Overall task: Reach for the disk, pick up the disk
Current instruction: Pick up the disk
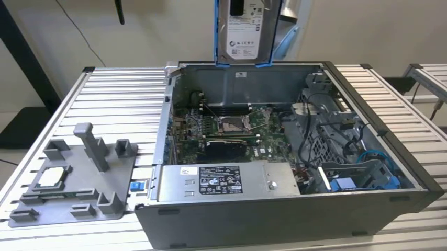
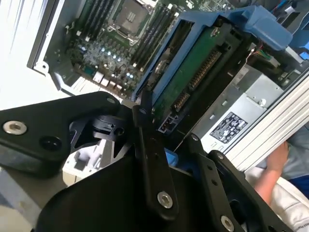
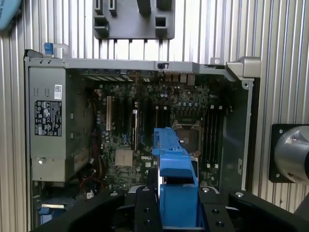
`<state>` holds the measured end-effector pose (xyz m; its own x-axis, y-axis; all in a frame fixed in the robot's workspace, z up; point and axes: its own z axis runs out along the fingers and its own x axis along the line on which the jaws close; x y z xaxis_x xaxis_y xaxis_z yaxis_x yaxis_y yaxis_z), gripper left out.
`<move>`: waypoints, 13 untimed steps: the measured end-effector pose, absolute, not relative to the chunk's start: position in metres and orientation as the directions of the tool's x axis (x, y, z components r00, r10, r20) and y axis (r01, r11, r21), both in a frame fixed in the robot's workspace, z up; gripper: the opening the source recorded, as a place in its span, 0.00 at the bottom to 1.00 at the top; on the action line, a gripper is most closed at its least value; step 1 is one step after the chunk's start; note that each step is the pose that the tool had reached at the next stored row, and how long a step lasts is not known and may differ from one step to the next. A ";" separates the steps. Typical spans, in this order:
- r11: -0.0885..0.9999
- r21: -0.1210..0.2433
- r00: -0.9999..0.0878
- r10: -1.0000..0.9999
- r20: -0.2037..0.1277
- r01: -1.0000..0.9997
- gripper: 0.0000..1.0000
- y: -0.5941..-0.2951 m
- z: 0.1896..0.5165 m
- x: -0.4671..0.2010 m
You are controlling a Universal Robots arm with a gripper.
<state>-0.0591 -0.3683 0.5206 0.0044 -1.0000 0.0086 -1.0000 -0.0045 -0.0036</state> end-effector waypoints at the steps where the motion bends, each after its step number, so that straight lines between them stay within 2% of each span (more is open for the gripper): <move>1: -0.004 -0.003 0.004 -1.000 0.009 -1.000 0.00 -0.368 0.521 -0.056; 13: -0.004 -0.003 0.004 -1.000 0.009 -1.000 0.00 -0.368 0.521 -0.015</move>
<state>-0.0150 -0.3683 0.5206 0.0044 -1.0000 0.0086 -1.0000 -0.0044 -0.0026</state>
